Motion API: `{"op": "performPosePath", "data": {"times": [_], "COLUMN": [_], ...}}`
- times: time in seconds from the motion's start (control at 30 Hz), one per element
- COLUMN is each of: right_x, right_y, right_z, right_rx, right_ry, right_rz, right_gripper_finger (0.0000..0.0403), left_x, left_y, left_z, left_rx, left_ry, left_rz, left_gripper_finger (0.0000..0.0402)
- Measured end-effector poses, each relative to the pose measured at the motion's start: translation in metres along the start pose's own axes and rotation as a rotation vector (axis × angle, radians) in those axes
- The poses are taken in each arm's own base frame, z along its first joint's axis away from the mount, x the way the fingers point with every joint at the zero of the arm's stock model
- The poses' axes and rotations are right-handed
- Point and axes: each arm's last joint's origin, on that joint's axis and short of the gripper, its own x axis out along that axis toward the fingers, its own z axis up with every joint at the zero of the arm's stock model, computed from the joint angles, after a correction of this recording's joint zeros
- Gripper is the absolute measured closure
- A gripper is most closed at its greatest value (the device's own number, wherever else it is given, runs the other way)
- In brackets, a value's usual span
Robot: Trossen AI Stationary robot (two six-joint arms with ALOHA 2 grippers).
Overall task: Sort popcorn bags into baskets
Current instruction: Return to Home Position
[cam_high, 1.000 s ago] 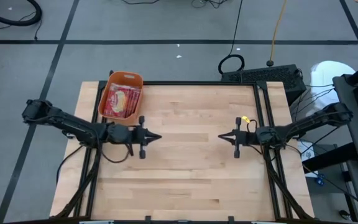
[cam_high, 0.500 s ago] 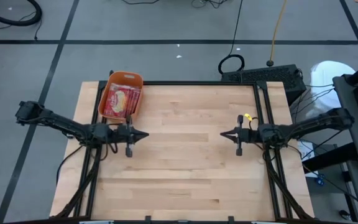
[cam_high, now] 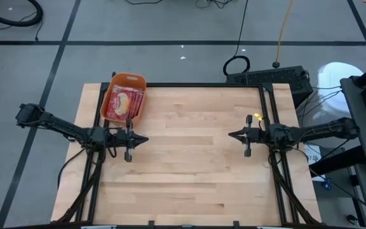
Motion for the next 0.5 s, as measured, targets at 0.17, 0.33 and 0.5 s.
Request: {"op": "performPosePath", "data": {"times": [0.17,0.33,0.5], "right_x": [-0.0022,-0.0042,-0.0073], "right_y": [-0.0026,-0.0045,-0.0051], "right_z": [0.0000,0.0003,-0.0009], "right_rx": [0.003,0.004,0.004], "right_ry": [-0.002,-0.007,0.002], "right_rz": [-0.018,-0.032,-0.034], "right_gripper_finger": [0.0403,0.0403,0.0403], "left_x": [0.0000,-0.0015,-0.0067], "left_y": [-0.0002,-0.0020,-0.0006], "left_z": [0.0001,0.0033,0.0079], "left_rx": [0.040,0.091,0.103], "left_ry": [-0.001,-0.033,-0.060], "left_rz": [-0.009,-0.084,-0.087], "left_gripper_finger": [0.0392,0.0392,0.0392]}}
